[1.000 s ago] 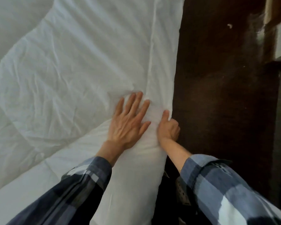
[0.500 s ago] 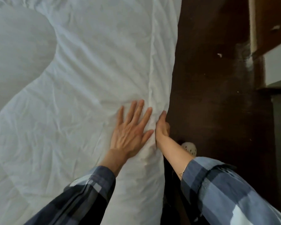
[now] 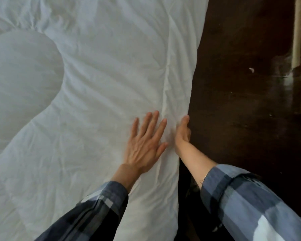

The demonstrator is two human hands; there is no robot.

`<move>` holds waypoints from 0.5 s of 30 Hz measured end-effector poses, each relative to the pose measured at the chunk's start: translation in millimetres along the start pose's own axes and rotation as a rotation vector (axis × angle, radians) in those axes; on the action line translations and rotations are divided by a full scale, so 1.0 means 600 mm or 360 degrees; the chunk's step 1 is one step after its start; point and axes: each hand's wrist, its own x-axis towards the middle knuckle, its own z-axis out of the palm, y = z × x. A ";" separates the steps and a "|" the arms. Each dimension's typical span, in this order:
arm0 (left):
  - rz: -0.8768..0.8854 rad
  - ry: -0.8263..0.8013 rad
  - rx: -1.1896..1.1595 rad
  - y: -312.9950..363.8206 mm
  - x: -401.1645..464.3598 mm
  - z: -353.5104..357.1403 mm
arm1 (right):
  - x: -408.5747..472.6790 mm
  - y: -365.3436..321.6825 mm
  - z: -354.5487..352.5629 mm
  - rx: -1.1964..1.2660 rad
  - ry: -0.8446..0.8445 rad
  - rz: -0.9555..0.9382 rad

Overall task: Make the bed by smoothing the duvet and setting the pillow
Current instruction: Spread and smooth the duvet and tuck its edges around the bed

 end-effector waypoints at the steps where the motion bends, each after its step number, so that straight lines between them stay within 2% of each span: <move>1: -0.0034 0.0025 -0.0007 -0.002 0.022 -0.006 | 0.004 -0.021 0.016 0.0077 -0.0019 -0.0003; 5: -0.0123 0.0063 0.0011 -0.015 0.104 -0.019 | 0.033 -0.051 0.021 -0.0111 0.0028 -0.0137; 9: -0.0124 -0.0035 0.0049 -0.023 0.134 -0.012 | 0.057 -0.040 -0.041 -0.0446 0.0254 -0.0235; 13: -0.0134 -0.0123 0.0028 -0.024 0.131 -0.021 | 0.065 -0.070 -0.040 -0.0652 0.0240 -0.0016; 15: -0.0128 -0.0118 0.0004 -0.026 0.135 -0.033 | 0.061 -0.108 -0.041 -0.0580 0.0129 0.0060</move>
